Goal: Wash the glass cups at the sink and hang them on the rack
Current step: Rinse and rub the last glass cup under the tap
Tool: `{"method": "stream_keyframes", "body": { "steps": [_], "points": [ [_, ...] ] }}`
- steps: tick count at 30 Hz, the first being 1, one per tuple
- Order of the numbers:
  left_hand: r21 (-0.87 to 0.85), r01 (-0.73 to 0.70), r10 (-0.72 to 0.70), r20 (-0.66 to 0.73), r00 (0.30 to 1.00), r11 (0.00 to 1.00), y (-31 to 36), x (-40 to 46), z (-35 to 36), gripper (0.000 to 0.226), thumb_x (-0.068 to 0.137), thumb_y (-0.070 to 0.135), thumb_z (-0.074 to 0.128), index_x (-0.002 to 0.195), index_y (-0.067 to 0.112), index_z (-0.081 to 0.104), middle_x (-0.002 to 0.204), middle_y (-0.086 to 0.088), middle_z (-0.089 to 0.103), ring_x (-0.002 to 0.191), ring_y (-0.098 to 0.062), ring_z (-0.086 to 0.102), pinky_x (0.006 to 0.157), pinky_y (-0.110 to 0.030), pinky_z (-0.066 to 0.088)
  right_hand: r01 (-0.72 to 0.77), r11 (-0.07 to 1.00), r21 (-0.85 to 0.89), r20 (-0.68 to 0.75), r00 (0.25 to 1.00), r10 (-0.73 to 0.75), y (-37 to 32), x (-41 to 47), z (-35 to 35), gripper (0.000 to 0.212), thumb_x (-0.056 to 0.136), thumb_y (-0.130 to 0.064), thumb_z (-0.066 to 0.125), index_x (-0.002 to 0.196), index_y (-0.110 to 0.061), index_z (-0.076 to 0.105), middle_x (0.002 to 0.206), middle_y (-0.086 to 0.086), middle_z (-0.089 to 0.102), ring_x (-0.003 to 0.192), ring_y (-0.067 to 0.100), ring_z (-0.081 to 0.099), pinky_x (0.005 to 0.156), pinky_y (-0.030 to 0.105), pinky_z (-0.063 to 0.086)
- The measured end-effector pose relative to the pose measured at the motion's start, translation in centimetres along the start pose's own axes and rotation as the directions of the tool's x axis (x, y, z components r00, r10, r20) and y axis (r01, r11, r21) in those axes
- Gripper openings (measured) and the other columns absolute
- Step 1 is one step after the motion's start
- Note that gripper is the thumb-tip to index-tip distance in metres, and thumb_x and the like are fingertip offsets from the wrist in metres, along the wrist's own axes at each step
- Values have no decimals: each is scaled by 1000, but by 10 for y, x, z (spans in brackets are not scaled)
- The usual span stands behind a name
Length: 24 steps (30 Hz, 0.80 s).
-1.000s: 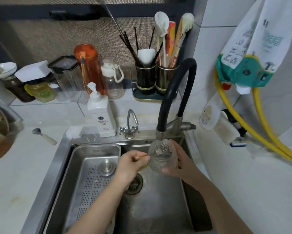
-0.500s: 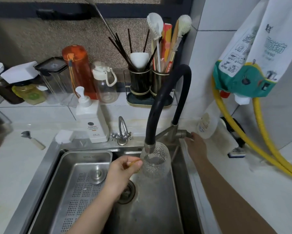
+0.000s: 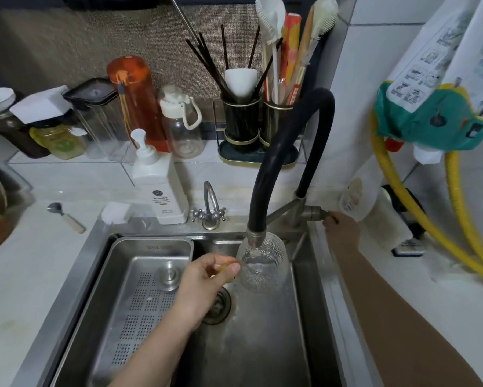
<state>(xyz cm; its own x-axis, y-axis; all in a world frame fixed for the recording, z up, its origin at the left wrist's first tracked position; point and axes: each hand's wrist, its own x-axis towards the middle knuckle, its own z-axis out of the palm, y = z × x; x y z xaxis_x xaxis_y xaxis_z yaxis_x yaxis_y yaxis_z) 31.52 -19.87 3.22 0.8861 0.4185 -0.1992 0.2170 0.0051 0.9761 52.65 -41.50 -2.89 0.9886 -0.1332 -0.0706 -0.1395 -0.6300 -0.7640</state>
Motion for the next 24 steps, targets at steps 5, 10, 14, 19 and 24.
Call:
{"method": "stream_keyframes", "body": {
  "steps": [5,10,14,19,24],
  "points": [
    [-7,11,-11,-9,1000,1000,-3,-3,-6,8,78,3,72,81,11,72,71,-6,59,64,-4,58,66,-11,49,27,999,-24,6,1000,-27,5,3,-1,29,96,-7,44,114,-2,66,107,19,66,87,20,50,77,26,34],
    [-17,13,-14,-18,1000,1000,-3,-5,-10,10,78,2,72,80,12,72,69,-4,57,64,-3,57,66,-10,48,32,999,-38,11,999,-32,8,7,-1,29,96,-8,44,113,-2,66,106,18,66,92,29,57,76,27,35],
    [-19,15,-15,-6,1000,1000,-6,-5,-11,10,78,4,73,79,15,72,68,1,63,65,-3,58,67,-11,48,39,998,-40,17,999,-38,10,9,1,30,97,-10,43,112,0,66,104,21,68,89,30,59,75,27,36],
    [-1,18,-18,2,1000,1000,-13,-6,-11,9,78,8,74,79,17,73,72,1,68,73,-9,62,75,-22,50,18,999,-42,17,1000,-17,6,3,0,28,96,-9,44,112,2,64,108,22,65,93,31,57,75,27,32],
    [3,42,-42,-11,999,999,-20,-2,-10,9,78,10,75,77,19,73,76,-5,68,74,-12,60,77,-27,48,-67,987,144,72,996,58,-16,-56,-5,23,96,-12,49,114,1,54,97,9,54,103,32,56,80,32,37]
  ]
}}
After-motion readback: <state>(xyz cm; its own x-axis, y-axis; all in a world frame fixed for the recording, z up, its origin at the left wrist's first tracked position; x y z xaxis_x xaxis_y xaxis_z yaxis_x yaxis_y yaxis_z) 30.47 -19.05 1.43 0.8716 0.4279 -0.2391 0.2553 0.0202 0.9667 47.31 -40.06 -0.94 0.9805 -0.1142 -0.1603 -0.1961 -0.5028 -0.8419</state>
